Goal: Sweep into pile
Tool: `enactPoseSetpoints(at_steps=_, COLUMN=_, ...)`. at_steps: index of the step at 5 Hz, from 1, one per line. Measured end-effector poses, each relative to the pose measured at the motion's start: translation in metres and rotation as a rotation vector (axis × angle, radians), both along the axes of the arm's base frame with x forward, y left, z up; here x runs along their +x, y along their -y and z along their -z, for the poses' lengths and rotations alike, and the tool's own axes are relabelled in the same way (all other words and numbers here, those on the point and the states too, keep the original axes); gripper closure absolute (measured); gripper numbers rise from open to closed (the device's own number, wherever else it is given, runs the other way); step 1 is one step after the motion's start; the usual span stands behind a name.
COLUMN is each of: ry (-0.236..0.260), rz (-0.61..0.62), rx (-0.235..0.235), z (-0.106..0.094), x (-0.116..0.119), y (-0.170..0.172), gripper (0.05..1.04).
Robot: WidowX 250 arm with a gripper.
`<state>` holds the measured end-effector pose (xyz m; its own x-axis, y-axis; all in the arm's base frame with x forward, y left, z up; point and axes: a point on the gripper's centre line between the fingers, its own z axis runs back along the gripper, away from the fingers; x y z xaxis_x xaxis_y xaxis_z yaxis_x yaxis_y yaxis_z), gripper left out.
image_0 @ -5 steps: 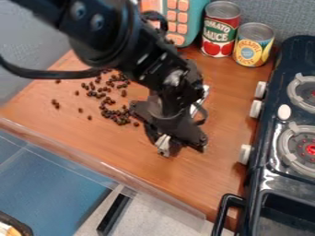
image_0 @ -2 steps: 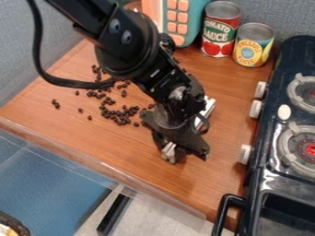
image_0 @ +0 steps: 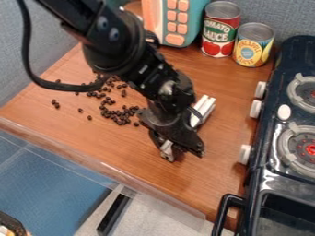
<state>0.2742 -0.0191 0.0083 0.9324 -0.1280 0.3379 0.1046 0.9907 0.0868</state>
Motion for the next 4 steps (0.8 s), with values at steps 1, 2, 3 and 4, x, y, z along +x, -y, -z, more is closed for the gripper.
enactPoseSetpoints(at_steps=1, ry=-0.035, rz=-0.062, rx=0.005, z=0.000, x=-0.005, y=-0.026, gripper=0.704)
enactPoseSetpoints(at_steps=2, ry=-0.086, rz=-0.091, rx=0.024, z=-0.001, x=-0.011, y=-0.041, gripper=0.704)
enactPoseSetpoints(at_steps=3, ry=-0.099, rz=-0.102, rx=0.034, z=-0.003, x=-0.015, y=-0.053, gripper=0.704)
enactPoseSetpoints(at_steps=4, ry=-0.082, rz=-0.130, rx=0.012, z=-0.012, x=-0.017, y=-0.062, gripper=0.704)
